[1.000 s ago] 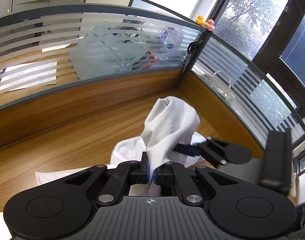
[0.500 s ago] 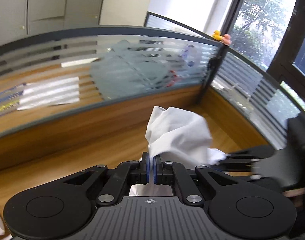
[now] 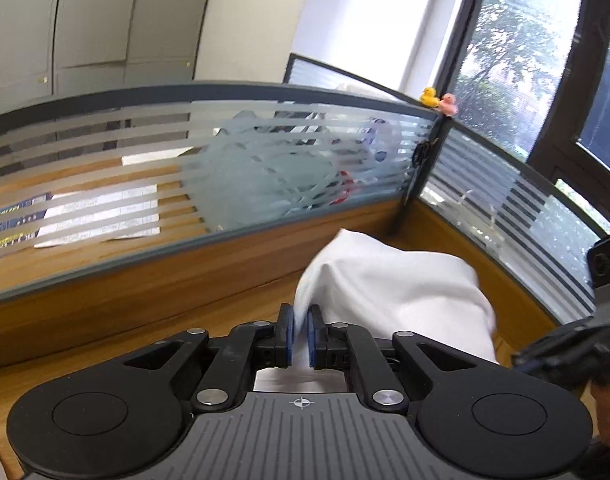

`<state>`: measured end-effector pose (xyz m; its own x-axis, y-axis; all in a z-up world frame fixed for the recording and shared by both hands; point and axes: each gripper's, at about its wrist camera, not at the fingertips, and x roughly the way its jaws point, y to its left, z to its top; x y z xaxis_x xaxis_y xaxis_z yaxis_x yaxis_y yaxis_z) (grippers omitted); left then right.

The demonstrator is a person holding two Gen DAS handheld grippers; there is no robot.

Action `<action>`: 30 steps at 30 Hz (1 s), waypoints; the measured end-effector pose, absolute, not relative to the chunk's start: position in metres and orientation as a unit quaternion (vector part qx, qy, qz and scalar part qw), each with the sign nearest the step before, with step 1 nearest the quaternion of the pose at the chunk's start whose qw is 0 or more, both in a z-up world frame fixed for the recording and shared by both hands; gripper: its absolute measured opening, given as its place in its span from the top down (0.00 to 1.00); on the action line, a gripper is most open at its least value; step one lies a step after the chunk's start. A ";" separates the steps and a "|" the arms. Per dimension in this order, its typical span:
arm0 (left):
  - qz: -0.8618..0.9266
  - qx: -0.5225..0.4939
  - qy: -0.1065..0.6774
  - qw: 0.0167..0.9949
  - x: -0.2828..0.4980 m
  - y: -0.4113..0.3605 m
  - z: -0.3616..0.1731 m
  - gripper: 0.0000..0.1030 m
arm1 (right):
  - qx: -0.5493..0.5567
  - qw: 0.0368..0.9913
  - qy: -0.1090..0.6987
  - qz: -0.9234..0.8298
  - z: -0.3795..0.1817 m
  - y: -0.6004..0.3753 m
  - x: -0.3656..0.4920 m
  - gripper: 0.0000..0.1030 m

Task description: Fold clothes

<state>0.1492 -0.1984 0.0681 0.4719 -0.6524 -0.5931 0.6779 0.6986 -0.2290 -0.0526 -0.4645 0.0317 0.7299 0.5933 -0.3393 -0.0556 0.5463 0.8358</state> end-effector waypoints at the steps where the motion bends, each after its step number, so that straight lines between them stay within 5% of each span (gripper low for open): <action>1: -0.394 0.020 0.335 0.856 0.146 -0.195 0.068 0.71 | 0.445 0.819 0.309 0.187 0.027 -0.468 -0.056 0.95; 4: -0.412 0.028 0.328 0.850 0.133 -0.185 0.066 0.47 | 0.475 0.811 0.305 0.158 0.012 -0.478 -0.066 0.95; 8: -0.428 0.058 0.321 0.843 0.112 -0.182 0.060 0.34 | 0.499 0.803 0.297 0.135 -0.002 -0.480 -0.072 0.95; 30: -0.439 0.132 0.297 0.838 0.096 -0.257 -0.005 0.31 | 0.564 0.773 0.270 0.110 -0.039 -0.484 -0.087 0.95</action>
